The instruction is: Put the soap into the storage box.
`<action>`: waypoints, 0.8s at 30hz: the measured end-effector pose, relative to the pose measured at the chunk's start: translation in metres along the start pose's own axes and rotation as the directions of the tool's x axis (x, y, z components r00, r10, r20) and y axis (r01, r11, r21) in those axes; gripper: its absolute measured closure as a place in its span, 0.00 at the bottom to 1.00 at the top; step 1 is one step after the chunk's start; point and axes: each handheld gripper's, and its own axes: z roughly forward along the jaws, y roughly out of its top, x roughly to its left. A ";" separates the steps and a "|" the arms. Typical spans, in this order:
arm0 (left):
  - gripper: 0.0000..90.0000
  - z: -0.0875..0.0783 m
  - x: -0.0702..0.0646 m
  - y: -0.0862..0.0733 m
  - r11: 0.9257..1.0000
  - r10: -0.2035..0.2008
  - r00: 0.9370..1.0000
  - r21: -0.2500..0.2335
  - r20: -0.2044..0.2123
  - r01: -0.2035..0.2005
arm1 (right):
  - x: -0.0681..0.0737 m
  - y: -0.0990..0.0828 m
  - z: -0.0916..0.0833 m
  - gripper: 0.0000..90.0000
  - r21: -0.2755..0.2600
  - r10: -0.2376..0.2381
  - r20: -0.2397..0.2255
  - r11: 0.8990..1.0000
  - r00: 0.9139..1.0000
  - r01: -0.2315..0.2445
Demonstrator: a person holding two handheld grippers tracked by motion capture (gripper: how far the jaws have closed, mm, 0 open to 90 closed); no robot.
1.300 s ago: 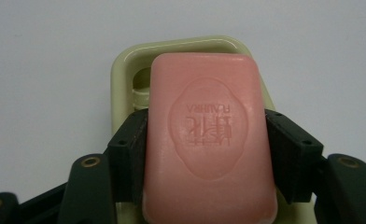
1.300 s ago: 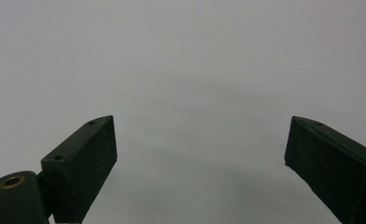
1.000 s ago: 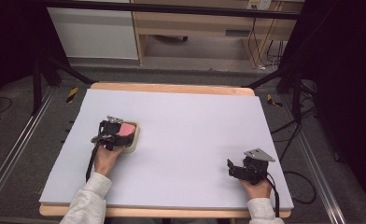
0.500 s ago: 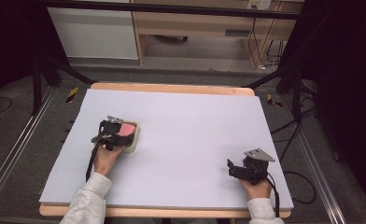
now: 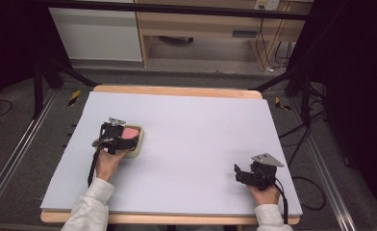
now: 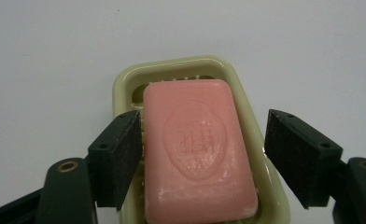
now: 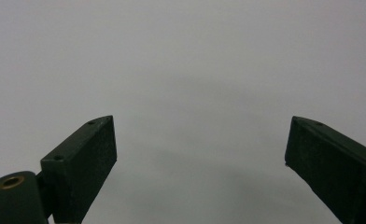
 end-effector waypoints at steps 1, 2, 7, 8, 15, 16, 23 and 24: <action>0.30 -0.001 0.000 0.000 1.000 -0.003 1.000 -0.006 -0.001 0.003 | 0.000 0.000 0.000 0.10 0.002 -0.002 0.001 1.000 1.000 0.002; 0.30 -0.003 0.001 0.000 1.000 -0.005 1.000 -0.010 0.002 0.005 | -0.001 0.000 0.000 0.10 0.002 -0.001 0.001 1.000 1.000 0.001; 0.30 -0.016 0.001 0.001 0.999 -0.012 1.000 -0.042 0.013 0.012 | -0.001 0.000 -0.001 0.10 -0.003 0.006 0.001 1.000 1.000 -0.006; 0.30 -0.019 0.001 0.001 0.999 -0.010 1.000 -0.047 0.018 0.011 | -0.002 0.000 -0.002 0.10 -0.004 0.007 0.000 1.000 1.000 -0.007; 0.28 -0.040 -0.002 -0.008 0.996 0.029 0.999 -0.080 0.032 -0.027 | -0.003 -0.001 -0.002 0.10 -0.005 0.019 0.004 1.000 1.000 -0.019; 0.29 -0.043 -0.001 -0.011 0.996 0.037 0.999 -0.080 0.040 -0.034 | -0.004 -0.001 -0.002 0.10 -0.003 0.021 0.003 1.000 1.000 -0.021; 0.29 -0.060 0.005 -0.035 0.990 0.025 0.997 -0.137 0.075 -0.014 | -0.006 -0.002 -0.002 0.10 -0.001 0.027 0.014 1.000 1.000 -0.027; 0.28 -0.062 0.006 -0.039 0.989 0.029 0.997 -0.146 0.072 -0.018 | -0.006 -0.002 -0.002 0.10 -0.001 0.032 0.013 0.999 0.999 -0.032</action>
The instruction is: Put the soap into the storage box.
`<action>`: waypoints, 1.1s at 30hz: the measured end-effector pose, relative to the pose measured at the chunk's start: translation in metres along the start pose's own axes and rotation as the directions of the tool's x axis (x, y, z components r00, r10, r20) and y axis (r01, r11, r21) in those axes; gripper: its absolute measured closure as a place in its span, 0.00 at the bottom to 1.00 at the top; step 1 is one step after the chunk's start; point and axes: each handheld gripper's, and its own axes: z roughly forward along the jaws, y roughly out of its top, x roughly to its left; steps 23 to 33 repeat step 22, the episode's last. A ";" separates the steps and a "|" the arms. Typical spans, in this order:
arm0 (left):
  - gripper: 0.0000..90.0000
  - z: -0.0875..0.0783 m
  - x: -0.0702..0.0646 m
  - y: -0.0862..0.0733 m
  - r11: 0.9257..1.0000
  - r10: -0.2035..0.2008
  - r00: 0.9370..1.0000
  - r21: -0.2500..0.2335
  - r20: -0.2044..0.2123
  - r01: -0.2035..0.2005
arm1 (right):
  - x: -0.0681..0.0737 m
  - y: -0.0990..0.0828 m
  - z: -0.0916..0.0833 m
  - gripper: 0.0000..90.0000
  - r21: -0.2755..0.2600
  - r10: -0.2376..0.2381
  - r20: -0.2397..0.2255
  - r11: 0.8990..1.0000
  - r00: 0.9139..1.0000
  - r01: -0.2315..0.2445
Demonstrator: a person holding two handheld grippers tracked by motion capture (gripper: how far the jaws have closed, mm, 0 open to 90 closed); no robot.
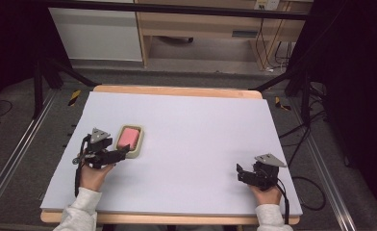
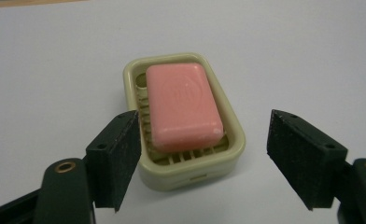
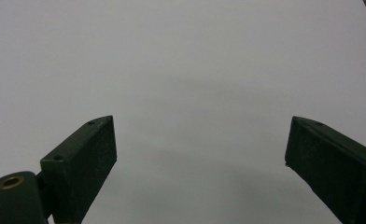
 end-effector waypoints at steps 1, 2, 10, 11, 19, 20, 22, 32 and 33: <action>0.28 -0.002 0.000 -0.003 1.000 0.003 1.000 -0.005 -0.002 -0.003 | -0.001 0.000 0.000 0.10 0.001 0.000 0.002 1.000 1.000 0.000; 0.28 -0.005 0.001 -0.006 1.000 0.008 1.000 -0.010 -0.004 -0.008 | -0.001 -0.001 0.000 0.10 0.002 -0.005 0.004 1.000 1.000 0.005; 0.26 -0.015 0.017 -0.036 1.000 0.021 1.000 -0.001 -0.014 -0.021 | -0.005 -0.002 0.000 0.10 0.006 0.006 0.016 1.000 1.000 -0.007; 0.26 -0.014 0.018 -0.040 1.000 0.024 0.999 0.006 -0.021 -0.024 | -0.004 -0.002 0.000 0.10 0.009 0.011 0.016 1.000 1.000 -0.011; 0.25 -0.009 0.024 -0.049 0.998 0.030 0.999 0.053 -0.043 -0.028 | -0.005 -0.003 0.000 0.10 0.012 0.005 0.021 1.000 1.000 -0.005; 0.25 -0.008 0.024 -0.049 0.998 0.031 0.998 0.055 -0.048 -0.028 | -0.005 -0.003 0.000 0.10 0.012 0.005 0.021 1.000 1.000 -0.005; 0.24 -0.008 0.025 -0.050 0.998 0.025 0.998 0.058 -0.052 -0.022 | -0.005 -0.003 0.001 0.10 0.014 0.005 0.021 1.000 1.000 -0.005; 0.24 -0.008 0.025 -0.050 0.998 0.025 0.998 0.058 -0.052 -0.022 | -0.005 -0.003 0.001 0.10 0.014 0.005 0.021 1.000 1.000 -0.005; 0.24 -0.008 0.025 -0.050 0.998 0.025 0.998 0.058 -0.052 -0.022 | -0.005 -0.003 0.001 0.10 0.014 0.005 0.021 1.000 1.000 -0.005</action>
